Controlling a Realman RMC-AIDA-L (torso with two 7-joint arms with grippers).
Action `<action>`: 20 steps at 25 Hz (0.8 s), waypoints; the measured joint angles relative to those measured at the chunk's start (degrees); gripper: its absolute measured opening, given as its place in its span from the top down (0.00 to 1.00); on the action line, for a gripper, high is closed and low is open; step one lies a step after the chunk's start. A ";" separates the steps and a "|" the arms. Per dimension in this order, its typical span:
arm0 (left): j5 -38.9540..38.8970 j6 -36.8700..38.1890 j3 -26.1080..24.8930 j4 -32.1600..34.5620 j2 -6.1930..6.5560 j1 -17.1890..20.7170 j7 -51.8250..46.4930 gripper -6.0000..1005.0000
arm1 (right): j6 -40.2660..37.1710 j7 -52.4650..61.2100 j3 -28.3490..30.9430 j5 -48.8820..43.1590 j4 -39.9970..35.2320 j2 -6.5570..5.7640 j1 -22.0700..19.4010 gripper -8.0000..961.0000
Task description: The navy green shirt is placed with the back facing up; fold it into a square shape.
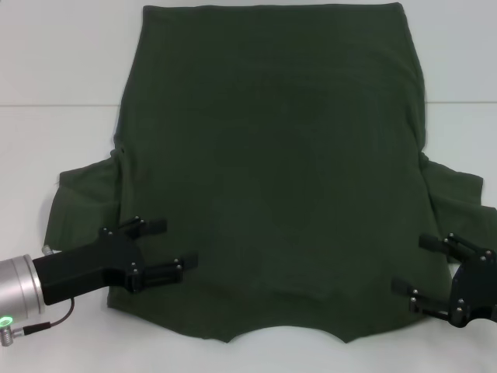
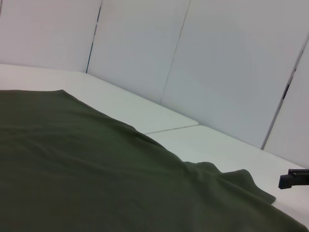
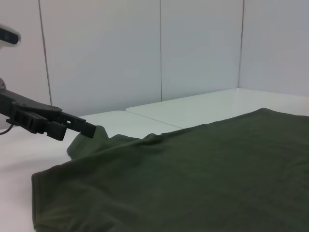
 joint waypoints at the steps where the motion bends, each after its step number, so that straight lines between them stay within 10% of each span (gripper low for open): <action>1: 0.01 0.01 0.01 0.00 -0.01 0.00 0.00 0.06 | 0.00 0.10 0.00 0.01 0.00 0.00 0.01 0.05; 13: -0.39 0.49 -0.03 0.22 0.34 -0.23 -7.21 0.06 | 0.29 0.43 -0.48 -0.07 0.03 0.03 0.16 0.05; 20: -0.38 2.01 0.19 -0.01 6.98 -3.99 -31.53 0.06 | 0.56 1.09 -0.47 -0.10 0.17 0.07 0.10 0.05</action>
